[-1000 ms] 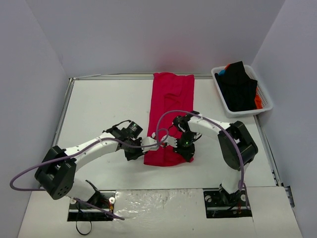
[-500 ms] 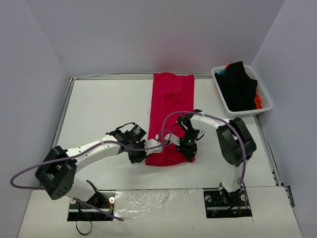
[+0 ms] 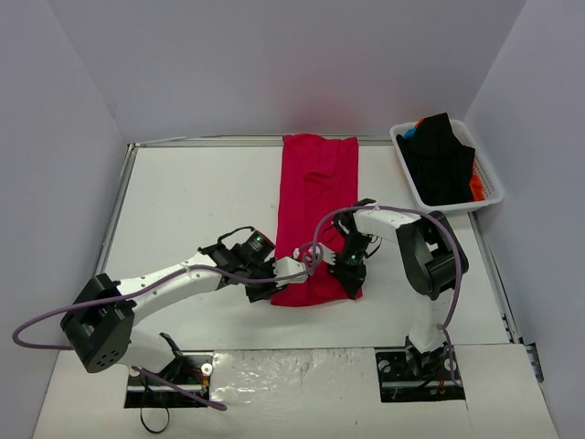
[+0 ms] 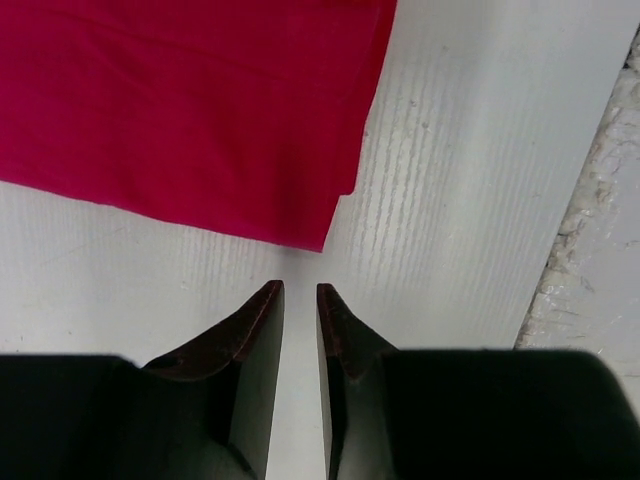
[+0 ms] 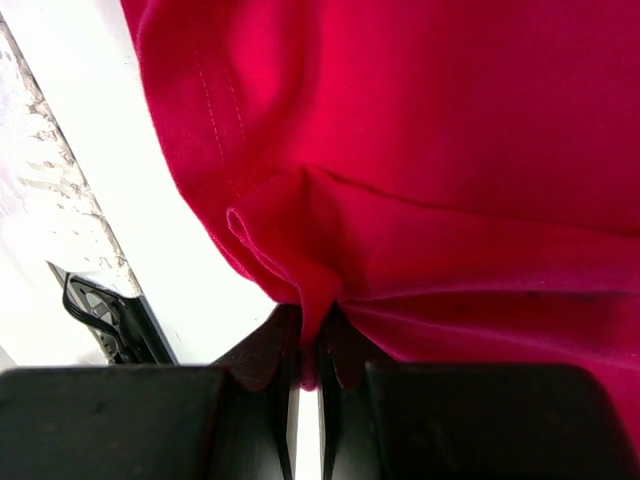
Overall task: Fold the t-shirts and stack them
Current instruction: Grab the bottom of the folded rectangular tshirt with both arms
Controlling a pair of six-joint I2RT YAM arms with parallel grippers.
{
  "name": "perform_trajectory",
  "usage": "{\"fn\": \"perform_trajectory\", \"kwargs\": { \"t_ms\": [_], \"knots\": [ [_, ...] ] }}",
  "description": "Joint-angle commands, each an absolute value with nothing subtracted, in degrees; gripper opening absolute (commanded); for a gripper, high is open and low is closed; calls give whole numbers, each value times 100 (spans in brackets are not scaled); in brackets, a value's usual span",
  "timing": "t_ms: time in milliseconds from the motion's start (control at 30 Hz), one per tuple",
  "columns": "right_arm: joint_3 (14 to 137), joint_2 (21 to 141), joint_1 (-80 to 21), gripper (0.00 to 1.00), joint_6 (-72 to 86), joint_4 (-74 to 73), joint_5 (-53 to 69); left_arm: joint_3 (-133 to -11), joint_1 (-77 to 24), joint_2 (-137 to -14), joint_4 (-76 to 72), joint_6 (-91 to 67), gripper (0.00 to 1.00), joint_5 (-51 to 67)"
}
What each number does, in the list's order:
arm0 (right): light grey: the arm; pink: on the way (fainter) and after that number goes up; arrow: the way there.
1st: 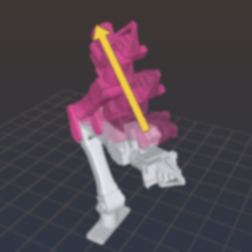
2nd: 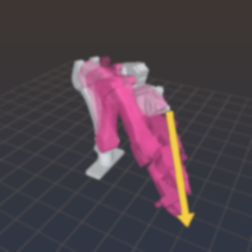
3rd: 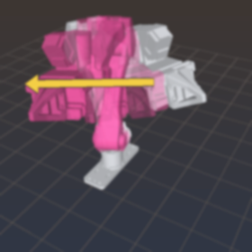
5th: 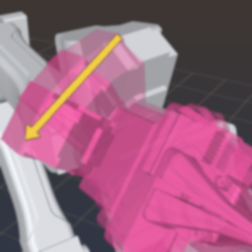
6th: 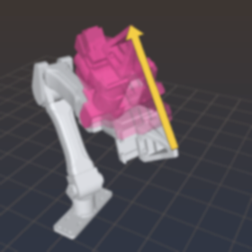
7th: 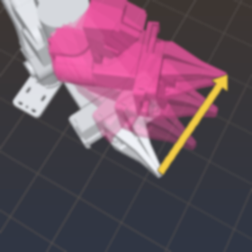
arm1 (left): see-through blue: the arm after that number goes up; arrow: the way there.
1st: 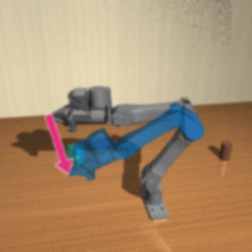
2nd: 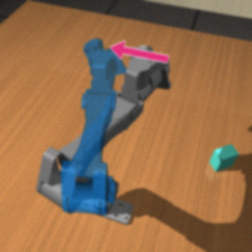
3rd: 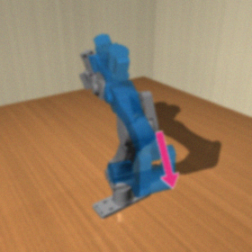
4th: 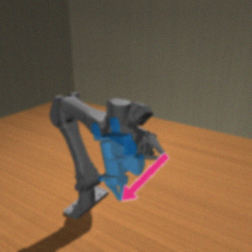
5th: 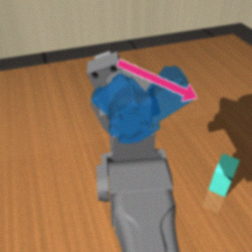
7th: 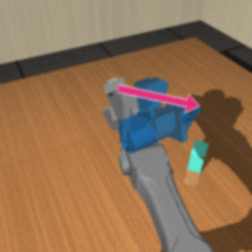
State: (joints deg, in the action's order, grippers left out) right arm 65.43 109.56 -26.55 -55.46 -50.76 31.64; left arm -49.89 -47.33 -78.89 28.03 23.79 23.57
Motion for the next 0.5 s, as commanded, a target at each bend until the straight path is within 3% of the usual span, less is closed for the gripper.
{"fn": "perform_trajectory", "kwargs": {
  "t_ms": [0, 467],
  "knots": [
    [6636, 11294, -2426, 0, -4816, -5106, 3146, -5028, -5299, -7708, 2426, 2997, 19, 2725],
    [6697, 11496, -2399, 0, -4799, -5115, 3182, -4957, -5555, -8138, 2206, 3146, 19, 2513]
  ]
}}
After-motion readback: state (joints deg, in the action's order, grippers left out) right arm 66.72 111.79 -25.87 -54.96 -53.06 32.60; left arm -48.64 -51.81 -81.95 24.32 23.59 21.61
